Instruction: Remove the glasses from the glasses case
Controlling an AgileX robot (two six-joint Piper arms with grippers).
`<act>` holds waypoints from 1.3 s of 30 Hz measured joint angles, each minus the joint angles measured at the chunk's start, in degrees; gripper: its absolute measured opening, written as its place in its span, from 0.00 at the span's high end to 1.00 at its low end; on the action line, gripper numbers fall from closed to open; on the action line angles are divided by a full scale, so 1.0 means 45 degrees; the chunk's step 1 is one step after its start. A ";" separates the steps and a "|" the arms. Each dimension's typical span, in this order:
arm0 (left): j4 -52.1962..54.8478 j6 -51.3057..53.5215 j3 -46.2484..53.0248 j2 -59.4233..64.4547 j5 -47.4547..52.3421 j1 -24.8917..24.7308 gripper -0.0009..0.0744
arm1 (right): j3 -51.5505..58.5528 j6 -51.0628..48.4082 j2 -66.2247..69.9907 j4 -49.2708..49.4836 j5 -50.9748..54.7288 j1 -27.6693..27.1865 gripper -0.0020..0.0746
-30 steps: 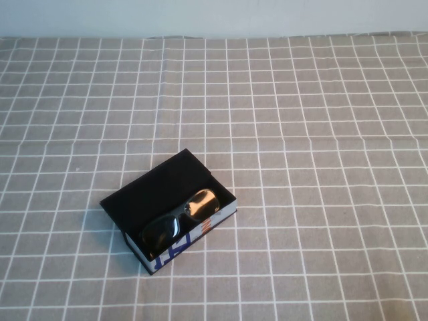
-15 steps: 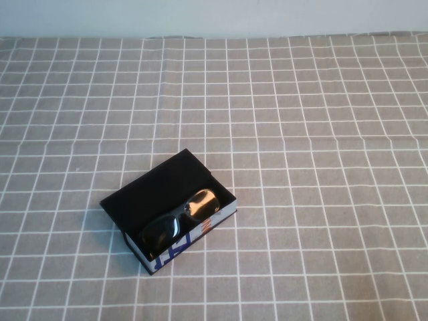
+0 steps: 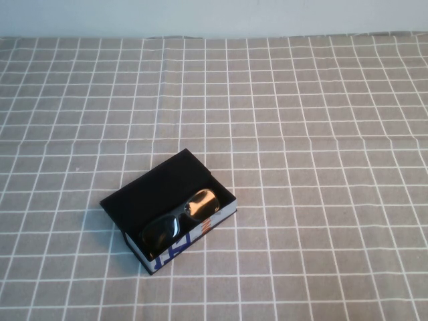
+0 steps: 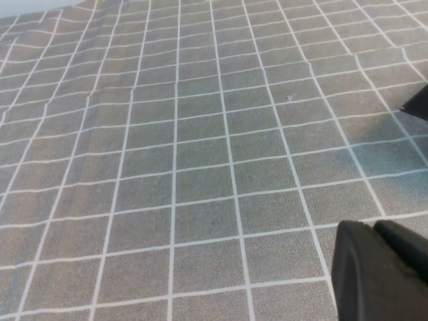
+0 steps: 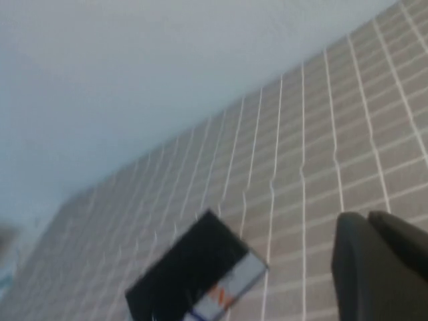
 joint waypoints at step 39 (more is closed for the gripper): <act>0.0000 0.0000 0.0000 0.0000 0.0000 0.0000 0.99 | -1.5254 -0.4761 1.9861 -0.7769 0.6398 0.8030 1.00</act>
